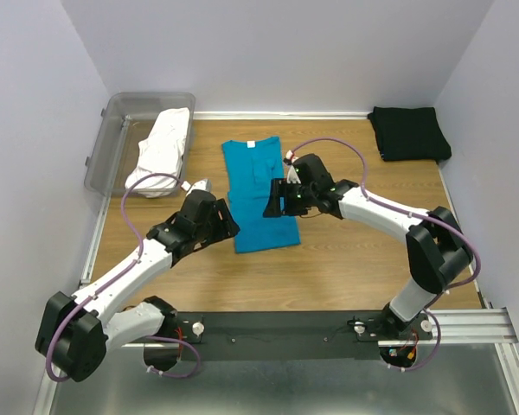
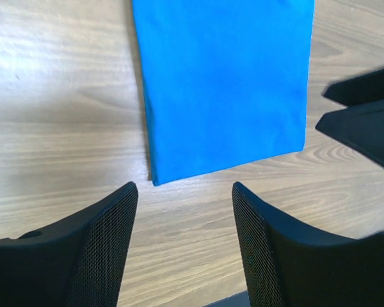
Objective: Fold and stack the t-shirts
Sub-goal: Fold the tshirt
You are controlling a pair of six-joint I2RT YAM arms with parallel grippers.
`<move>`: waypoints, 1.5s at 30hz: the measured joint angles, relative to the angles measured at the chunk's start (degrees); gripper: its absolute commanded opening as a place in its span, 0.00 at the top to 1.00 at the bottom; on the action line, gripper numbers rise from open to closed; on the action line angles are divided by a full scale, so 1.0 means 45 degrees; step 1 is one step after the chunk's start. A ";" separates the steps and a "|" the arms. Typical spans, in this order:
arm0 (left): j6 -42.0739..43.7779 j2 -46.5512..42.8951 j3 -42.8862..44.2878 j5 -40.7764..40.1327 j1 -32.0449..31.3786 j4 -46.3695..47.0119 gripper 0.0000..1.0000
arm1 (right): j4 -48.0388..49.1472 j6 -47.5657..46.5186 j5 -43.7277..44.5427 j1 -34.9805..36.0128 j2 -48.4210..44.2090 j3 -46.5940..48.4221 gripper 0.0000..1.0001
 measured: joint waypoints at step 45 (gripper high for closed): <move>0.1549 0.2924 0.1428 -0.1360 -0.0763 -0.1875 0.03 | -0.5085 0.2069 0.5076 0.1273 0.1685 -0.0141 0.63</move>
